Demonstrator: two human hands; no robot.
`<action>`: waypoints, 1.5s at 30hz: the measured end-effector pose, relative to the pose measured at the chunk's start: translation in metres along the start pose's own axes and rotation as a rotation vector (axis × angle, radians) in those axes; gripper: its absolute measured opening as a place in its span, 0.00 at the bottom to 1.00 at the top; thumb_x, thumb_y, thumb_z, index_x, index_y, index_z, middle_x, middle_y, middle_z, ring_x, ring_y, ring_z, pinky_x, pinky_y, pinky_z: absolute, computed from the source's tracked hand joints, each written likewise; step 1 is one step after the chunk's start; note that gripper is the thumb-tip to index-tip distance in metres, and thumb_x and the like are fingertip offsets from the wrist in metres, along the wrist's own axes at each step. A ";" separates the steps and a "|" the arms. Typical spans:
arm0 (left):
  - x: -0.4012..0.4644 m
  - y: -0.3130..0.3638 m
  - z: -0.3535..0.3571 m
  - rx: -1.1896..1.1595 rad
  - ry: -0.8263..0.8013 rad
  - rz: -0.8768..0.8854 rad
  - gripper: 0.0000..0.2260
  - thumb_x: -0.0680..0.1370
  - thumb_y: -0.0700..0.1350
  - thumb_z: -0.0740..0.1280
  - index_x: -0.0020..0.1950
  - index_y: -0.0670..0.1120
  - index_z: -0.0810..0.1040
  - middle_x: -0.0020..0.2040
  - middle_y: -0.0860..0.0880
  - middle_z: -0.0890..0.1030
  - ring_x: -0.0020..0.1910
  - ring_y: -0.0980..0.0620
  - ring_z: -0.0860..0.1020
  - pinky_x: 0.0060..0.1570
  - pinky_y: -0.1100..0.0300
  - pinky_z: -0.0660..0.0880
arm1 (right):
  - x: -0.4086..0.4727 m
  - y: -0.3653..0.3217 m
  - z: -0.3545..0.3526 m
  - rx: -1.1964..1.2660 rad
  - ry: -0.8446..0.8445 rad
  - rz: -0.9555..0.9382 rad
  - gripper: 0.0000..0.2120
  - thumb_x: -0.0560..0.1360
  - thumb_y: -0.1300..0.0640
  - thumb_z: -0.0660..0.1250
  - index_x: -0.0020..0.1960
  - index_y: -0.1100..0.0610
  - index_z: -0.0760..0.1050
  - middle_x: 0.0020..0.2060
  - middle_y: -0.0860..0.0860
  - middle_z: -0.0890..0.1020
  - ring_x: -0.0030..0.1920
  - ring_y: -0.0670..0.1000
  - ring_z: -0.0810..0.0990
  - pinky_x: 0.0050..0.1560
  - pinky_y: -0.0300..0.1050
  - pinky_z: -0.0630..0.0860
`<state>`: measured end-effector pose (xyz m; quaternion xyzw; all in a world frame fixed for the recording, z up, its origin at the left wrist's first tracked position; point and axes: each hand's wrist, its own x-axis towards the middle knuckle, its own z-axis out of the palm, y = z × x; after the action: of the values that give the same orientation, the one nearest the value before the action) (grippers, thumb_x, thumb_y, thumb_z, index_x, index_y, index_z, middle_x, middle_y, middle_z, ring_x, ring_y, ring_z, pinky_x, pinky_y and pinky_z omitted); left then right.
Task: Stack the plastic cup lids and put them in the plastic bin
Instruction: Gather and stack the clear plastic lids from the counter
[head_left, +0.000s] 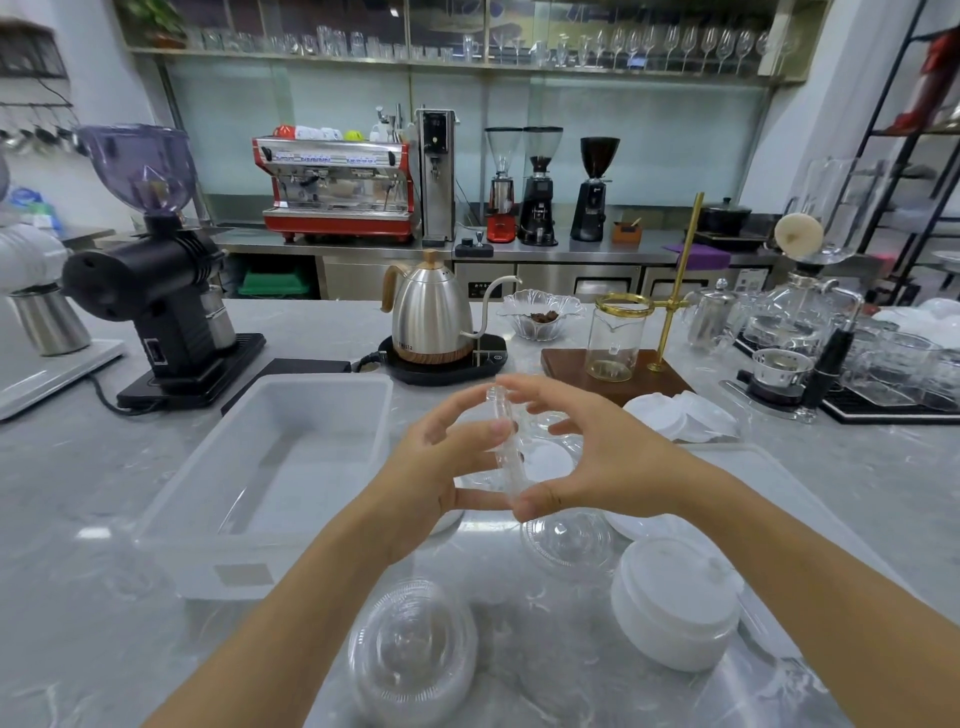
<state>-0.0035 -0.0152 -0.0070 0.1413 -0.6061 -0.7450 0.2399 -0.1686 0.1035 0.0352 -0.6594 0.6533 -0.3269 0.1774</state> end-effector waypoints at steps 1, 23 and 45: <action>0.001 0.000 -0.002 -0.014 0.036 -0.008 0.30 0.67 0.54 0.77 0.69 0.55 0.77 0.64 0.42 0.82 0.60 0.38 0.82 0.45 0.45 0.83 | 0.001 0.003 -0.002 0.020 0.005 0.021 0.49 0.56 0.34 0.79 0.73 0.37 0.62 0.66 0.36 0.73 0.64 0.37 0.72 0.63 0.38 0.71; -0.005 -0.001 -0.021 -0.062 0.184 -0.042 0.37 0.64 0.55 0.78 0.72 0.53 0.73 0.63 0.43 0.82 0.63 0.36 0.79 0.47 0.41 0.83 | -0.005 0.050 0.023 -0.499 -0.217 0.377 0.36 0.60 0.35 0.74 0.65 0.43 0.68 0.57 0.45 0.77 0.57 0.50 0.71 0.57 0.45 0.65; -0.007 0.012 -0.011 -0.009 0.037 0.052 0.25 0.74 0.57 0.73 0.70 0.54 0.76 0.65 0.44 0.82 0.59 0.37 0.83 0.53 0.38 0.81 | 0.023 -0.010 -0.006 0.252 -0.067 -0.046 0.38 0.66 0.51 0.80 0.71 0.40 0.67 0.65 0.40 0.77 0.64 0.38 0.76 0.59 0.39 0.78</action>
<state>0.0106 -0.0224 0.0020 0.1383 -0.6017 -0.7384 0.2712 -0.1666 0.0834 0.0504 -0.6573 0.5853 -0.3884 0.2731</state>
